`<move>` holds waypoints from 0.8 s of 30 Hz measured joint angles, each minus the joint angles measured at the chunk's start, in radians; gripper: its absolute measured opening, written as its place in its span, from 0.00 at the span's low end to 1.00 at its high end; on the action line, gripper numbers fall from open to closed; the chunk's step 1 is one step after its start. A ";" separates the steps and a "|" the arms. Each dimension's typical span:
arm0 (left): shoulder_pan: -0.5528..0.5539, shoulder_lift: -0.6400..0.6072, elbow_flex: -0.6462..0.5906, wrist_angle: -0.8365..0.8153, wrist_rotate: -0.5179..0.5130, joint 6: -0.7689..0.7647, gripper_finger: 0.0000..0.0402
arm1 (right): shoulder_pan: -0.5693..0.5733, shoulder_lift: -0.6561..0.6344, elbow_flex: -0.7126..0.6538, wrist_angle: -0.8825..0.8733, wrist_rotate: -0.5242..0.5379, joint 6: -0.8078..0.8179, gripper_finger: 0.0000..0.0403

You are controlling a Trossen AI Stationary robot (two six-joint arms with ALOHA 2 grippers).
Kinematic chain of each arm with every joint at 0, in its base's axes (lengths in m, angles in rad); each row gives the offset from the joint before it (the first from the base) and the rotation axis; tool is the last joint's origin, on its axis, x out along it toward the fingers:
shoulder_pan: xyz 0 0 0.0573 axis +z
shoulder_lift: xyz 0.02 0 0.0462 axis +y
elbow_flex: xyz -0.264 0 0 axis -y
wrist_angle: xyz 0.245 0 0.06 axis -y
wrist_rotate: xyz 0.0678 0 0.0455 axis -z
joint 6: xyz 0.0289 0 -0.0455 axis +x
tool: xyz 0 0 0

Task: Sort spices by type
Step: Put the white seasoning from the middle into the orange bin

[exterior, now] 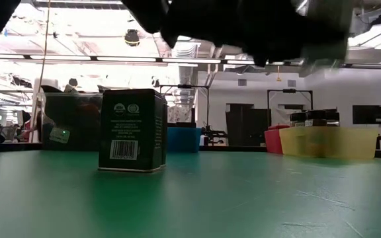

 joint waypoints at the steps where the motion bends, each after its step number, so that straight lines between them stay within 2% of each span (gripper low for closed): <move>1: 0.000 0.001 0.000 -0.018 -0.002 0.000 0.48 | -0.020 -0.004 0.001 -0.008 -0.040 0.014 0.64; 8: 0.018 0.004 -0.004 -0.085 0.000 -0.008 0.48 | -0.108 -0.006 0.004 -0.051 -0.219 0.022 0.67; 13: 0.026 0.006 -0.005 -0.141 0.004 -0.015 0.48 | -0.136 -0.006 0.003 -0.113 -0.300 0.036 0.68; 19: 0.026 -0.002 -0.003 -0.168 -0.001 -0.007 0.48 | -0.145 -0.020 0.003 -0.163 -0.314 0.051 0.68; 24: 0.029 -0.026 -0.003 -0.242 -0.052 0.025 0.48 | -0.208 -0.006 0.078 -0.311 -0.440 0.064 0.68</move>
